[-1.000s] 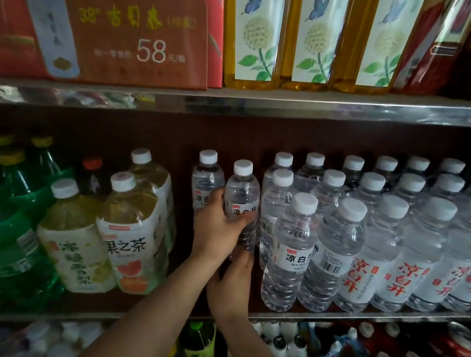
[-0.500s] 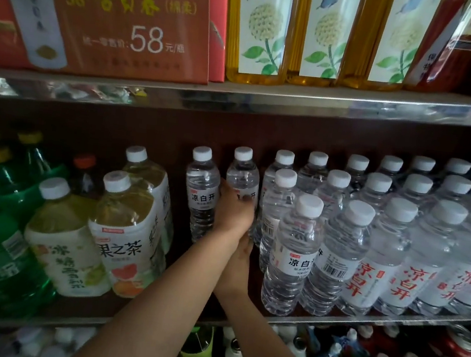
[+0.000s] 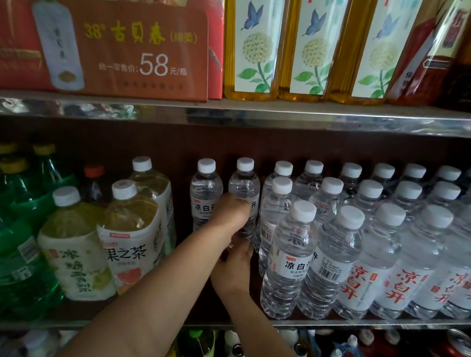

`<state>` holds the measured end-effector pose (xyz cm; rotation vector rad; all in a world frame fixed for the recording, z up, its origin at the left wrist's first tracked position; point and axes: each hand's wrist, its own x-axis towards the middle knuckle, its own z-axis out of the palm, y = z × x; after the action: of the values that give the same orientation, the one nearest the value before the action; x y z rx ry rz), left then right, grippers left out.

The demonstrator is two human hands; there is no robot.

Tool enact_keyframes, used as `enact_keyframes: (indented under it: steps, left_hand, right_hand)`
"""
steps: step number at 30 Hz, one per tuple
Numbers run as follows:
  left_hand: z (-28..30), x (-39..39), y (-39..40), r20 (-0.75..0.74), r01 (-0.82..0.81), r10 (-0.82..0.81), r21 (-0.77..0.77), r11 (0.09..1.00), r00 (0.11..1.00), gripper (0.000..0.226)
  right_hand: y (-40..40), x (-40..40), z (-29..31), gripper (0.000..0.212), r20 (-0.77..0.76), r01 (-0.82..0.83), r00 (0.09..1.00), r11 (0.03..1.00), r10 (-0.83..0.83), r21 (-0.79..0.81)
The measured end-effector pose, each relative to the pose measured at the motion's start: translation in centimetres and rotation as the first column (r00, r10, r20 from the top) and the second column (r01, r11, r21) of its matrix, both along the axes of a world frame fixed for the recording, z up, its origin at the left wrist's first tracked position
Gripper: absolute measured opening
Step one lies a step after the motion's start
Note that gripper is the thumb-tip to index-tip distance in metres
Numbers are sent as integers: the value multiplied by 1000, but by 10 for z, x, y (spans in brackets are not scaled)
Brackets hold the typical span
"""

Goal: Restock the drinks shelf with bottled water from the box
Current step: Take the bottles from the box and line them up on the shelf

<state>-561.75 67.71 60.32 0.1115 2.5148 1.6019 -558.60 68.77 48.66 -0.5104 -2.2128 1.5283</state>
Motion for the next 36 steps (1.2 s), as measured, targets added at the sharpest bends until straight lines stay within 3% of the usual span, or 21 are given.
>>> enact_keyframes:
  steps: [3, 6, 12, 21, 27, 30, 36]
  left_hand:
    - [7, -4, -10, -60, 101, -122, -270, 957, 991, 27]
    - [12, -5, -14, -151, 70, -172, -521, 850, 973, 22]
    - [9, -8, -17, -339, -67, -203, -640, 766, 919, 18]
    - [1, -1, -26, -420, -42, -266, -595, 803, 868, 29]
    - [-9, -4, -35, -201, 119, -200, -356, 927, 959, 29]
    - [-12, 5, -40, -160, 163, -216, -294, 942, 963, 25]
    - [-22, 35, -62, -115, 196, -221, -197, 961, 968, 43]
  right_hand:
    - [-1, -1, 1, 50, 39, -25, 999, 999, 27, -35]
    - [-3, -4, 2, 53, 37, -20, 999, 999, 22, -44]
    - [-6, -5, 5, 57, 45, -9, 999, 998, 11, -55]
    - [-7, 0, 4, 51, 43, -24, 999, 999, 25, -36]
    - [-3, 10, 9, 54, 30, -57, 998, 997, 58, -45]
    - [0, 21, 13, 48, 44, -58, 997, 995, 62, -81]
    - [10, 61, 25, 46, 21, -98, 995, 987, 102, -127]
